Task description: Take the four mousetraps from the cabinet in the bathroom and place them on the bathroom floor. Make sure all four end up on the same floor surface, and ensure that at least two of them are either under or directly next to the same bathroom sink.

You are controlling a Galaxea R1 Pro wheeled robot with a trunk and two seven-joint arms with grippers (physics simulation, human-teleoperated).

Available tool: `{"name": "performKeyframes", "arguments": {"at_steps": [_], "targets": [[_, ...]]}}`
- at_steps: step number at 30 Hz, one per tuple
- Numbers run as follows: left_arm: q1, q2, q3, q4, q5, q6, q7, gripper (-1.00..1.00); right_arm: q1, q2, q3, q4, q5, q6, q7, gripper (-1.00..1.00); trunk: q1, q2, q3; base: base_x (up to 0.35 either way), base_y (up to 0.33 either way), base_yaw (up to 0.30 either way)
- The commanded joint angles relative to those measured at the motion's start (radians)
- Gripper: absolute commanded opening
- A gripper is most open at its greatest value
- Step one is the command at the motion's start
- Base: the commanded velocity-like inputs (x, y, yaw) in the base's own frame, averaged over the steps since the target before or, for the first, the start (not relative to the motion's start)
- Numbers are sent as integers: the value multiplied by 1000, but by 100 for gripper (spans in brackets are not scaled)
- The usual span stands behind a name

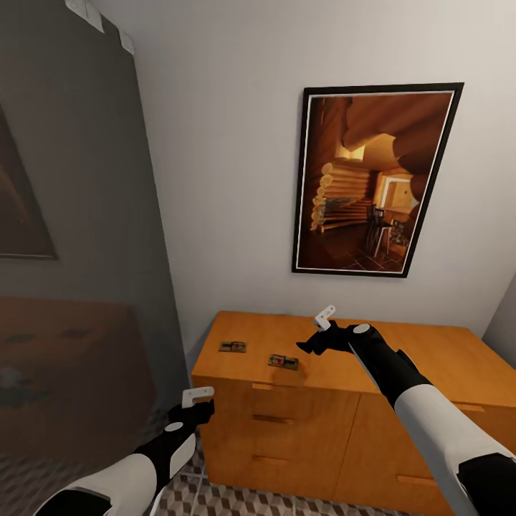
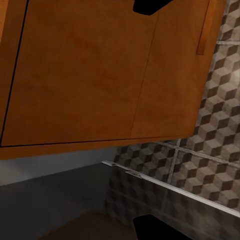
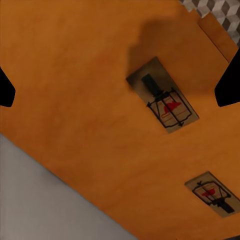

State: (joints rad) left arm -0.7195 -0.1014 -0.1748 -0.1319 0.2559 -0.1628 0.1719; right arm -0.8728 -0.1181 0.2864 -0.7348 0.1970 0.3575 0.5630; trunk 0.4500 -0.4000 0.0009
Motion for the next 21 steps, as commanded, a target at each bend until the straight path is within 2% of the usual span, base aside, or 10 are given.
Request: {"name": "performKeyframes", "arguments": {"at_steps": [1, 9, 13, 21], "targets": [[0, 0, 0, 0, 0, 0, 0, 100, 0, 0, 0, 0, 0, 0, 0, 100, 0, 0, 0, 1, -1, 0], [0, 0, 0, 1, 0, 0, -1, 100, 0, 0, -1, 0, -1, 0, -1, 100, 0, 0, 0, 0, 0, 0], [8, -23, 0, 4, -2, -13, -5, 100, 0, 23, 3, 10, -3, -8, 0, 100, 0, 0, 0, 0, 0, 0], [20, -36, 0, 5, 2, -15, -6, 100, 1, 50, -4, 11, -2, -11, 5, 100, 0, 0, 0, 0, 0, 0]]}}
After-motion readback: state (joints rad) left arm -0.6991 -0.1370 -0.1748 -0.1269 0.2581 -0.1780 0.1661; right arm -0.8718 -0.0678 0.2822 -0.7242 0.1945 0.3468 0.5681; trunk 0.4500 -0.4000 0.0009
